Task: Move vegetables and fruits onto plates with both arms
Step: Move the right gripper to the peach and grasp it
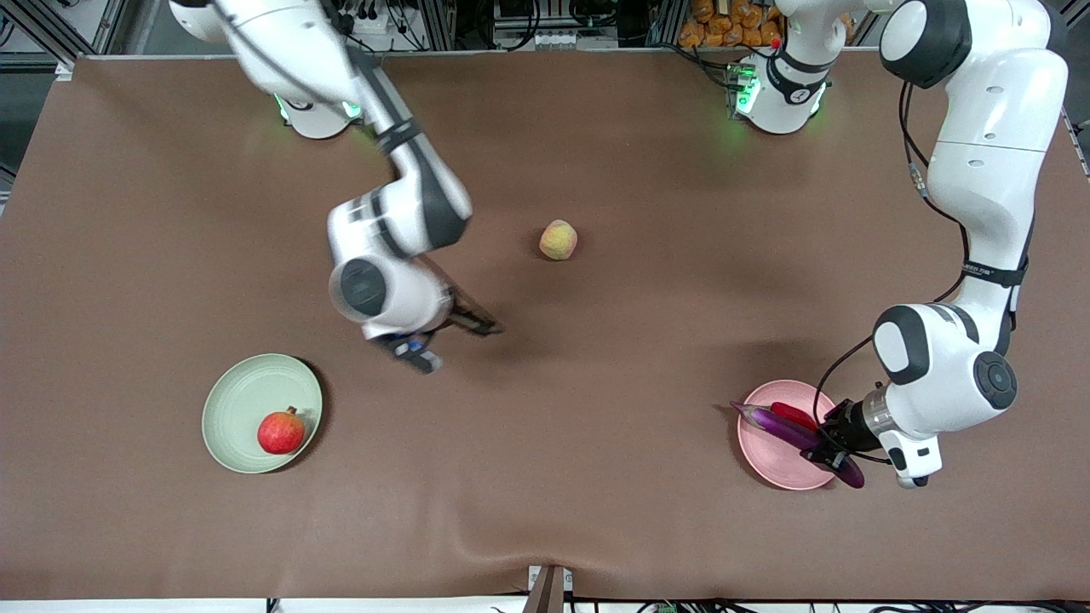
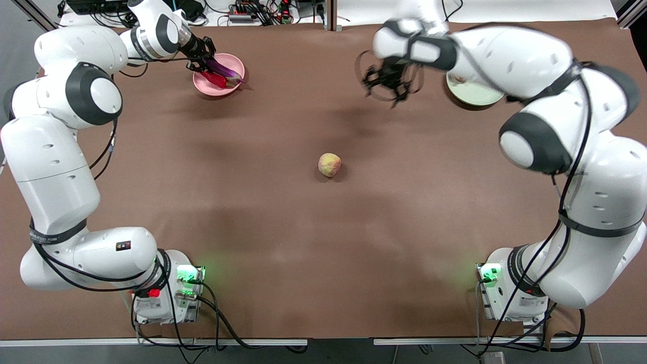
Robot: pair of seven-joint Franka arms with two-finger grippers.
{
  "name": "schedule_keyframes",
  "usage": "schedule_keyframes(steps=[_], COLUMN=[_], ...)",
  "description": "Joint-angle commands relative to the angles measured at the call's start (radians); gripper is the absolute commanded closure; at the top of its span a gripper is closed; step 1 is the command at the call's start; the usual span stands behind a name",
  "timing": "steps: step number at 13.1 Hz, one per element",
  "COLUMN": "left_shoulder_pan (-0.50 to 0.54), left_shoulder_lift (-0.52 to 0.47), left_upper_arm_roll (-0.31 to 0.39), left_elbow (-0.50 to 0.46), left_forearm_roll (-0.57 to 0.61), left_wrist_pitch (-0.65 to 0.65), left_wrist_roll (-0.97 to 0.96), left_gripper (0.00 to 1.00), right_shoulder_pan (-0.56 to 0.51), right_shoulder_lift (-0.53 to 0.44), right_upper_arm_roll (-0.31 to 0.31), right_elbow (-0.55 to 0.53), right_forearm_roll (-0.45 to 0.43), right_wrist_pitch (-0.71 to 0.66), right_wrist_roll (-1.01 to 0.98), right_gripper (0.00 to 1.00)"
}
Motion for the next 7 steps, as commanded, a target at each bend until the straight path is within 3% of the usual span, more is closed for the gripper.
schedule_keyframes(steps=[1,4,7], left_shoulder_pan=[-0.002,-0.006,-0.009], left_shoulder_lift=[0.005,-0.022,-0.065], left_upper_arm_roll=[-0.003,-0.003,-0.015], left_elbow=[0.023,0.025,0.030], left_forearm_roll=[-0.021,-0.012,0.018], left_wrist_pitch=[0.002,-0.012,-0.107], left_wrist_roll=[0.008,0.002,0.006], left_gripper=[0.00,0.00,0.00], right_shoulder_pan=[0.176,0.325,0.382], right_shoulder_lift=[0.016,0.061,0.058], right_upper_arm_roll=[-0.020,-0.023,-0.025], right_elbow=[-0.036,-0.039,-0.094], right_forearm_roll=[0.002,-0.010,-0.013], right_wrist_pitch=[0.115,0.153,0.149], right_wrist_roll=[0.254,0.420,0.445], right_gripper=[0.00,0.00,0.00])
